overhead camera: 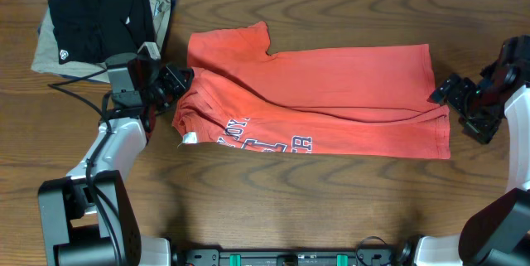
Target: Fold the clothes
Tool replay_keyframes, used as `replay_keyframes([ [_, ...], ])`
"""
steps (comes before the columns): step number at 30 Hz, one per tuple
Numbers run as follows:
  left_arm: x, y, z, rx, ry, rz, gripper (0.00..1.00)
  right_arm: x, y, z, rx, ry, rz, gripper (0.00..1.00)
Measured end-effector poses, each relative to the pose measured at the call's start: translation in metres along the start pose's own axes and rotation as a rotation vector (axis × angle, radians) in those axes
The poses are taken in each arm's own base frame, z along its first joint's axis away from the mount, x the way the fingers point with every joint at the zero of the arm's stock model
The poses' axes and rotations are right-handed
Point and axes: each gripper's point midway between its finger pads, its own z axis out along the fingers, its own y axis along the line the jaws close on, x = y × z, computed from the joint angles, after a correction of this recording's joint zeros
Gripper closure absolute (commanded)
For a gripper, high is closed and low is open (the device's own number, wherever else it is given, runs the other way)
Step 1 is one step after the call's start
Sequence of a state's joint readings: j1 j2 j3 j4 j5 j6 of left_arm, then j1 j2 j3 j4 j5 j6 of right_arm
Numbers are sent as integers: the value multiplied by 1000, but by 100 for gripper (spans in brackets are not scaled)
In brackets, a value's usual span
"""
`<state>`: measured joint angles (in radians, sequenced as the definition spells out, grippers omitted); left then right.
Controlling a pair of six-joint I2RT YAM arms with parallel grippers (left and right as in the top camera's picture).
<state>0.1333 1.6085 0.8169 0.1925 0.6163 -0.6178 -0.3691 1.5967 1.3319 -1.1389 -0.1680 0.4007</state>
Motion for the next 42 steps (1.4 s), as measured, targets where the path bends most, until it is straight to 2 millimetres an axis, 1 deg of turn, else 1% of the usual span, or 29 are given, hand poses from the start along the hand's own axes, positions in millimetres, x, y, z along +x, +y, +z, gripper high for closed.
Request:
replay_keyframes([
  [3,-14,-5,0,9,-65,20,92,0,0,0,0,1,0,1],
  [5,-29,-14,-2,40,-128,59,92,1,0,0,1,3,1,1],
  [6,-34,-18,-3,55,-149,74,90,1,-1,0,2,5,1,1],
  [7,-41,-25,-4,76,-181,93,78,2,-1,0,4,8,1,1],
  [8,-48,-30,-6,93,-209,106,61,3,-1,0,5,10,2,1],
  [10,-54,-36,-8,111,-240,113,15,3,-1,0,5,13,2,1],
  [11,-56,-37,-9,116,-247,113,5,3,-2,0,6,14,3,1],
  [14,-56,-37,-9,116,-246,105,4,4,-2,0,7,14,3,1],
  [16,-54,-37,-8,121,-235,98,0,4,-2,0,7,15,3,1],
  [17,-52,-38,-8,129,-227,97,2,4,-2,0,6,15,3,1],
  [19,-48,-42,-8,154,-202,98,2,4,-2,0,7,16,3,1],
  [21,-39,-49,-8,195,-152,102,2,4,-2,0,8,18,0,1],
  [23,-23,-52,-7,231,-68,89,2,5,-2,0,8,19,-5,1],
  [25,-6,-51,-6,246,13,58,2,5,-2,0,8,19,-8,1],
  [27,21,-42,-5,224,135,-3,2,4,-2,0,6,18,-12,1],
  [29,52,-32,-4,178,252,-48,2,3,0,0,0,13,-15,1],
  [30,71,-27,-4,146,314,-56,2,2,2,1,-5,7,-23,1],
  [32,103,-21,-3,89,410,-37,2,1,12,2,-24,-6,-49,2],
  [34,125,-15,-2,21,464,-9,2,4,23,5,-41,-10,-84,1],
  [36,145,-1,-2,-91,503,24,2,11,35,9,-53,-1,-124,1],
  [38,153,13,-4,-188,512,53,2,18,43,15,-58,6,-155,1],
  [39,154,21,-6,-235,506,63,2,22,48,19,-60,10,-176,1],
  [42,150,39,-10,-336,482,70,2,30,54,31,-54,9,-197,1],
])
